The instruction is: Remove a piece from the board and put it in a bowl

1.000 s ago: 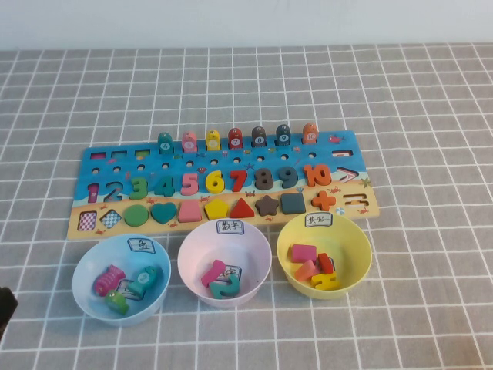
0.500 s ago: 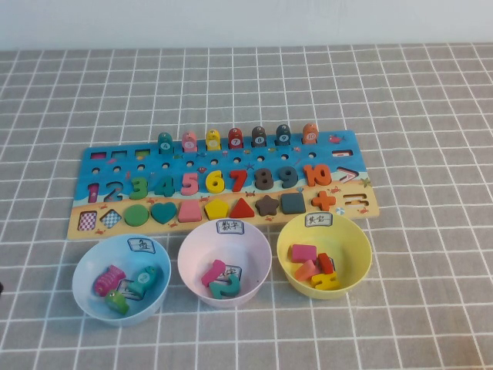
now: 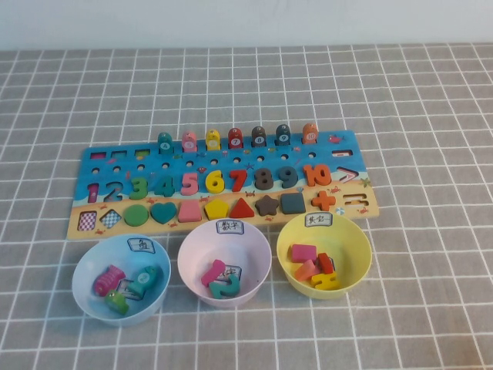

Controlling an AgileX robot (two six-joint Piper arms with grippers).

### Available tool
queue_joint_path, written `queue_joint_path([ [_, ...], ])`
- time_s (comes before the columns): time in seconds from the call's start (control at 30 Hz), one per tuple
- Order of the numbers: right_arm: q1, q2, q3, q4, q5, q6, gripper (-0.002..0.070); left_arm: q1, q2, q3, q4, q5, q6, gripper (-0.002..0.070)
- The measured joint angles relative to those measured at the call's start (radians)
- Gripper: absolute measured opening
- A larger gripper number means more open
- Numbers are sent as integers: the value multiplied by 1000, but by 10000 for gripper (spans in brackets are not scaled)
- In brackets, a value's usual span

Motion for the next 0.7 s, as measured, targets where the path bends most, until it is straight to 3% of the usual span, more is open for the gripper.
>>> queue_joint_path([
  [0.3,0,-1,0,0,0,0,-17,2,0,2,14,365,-9,-3],
  [0.7,0,-1,0,0,0,0,-17,2,0,2,16,395,-9,-3],
])
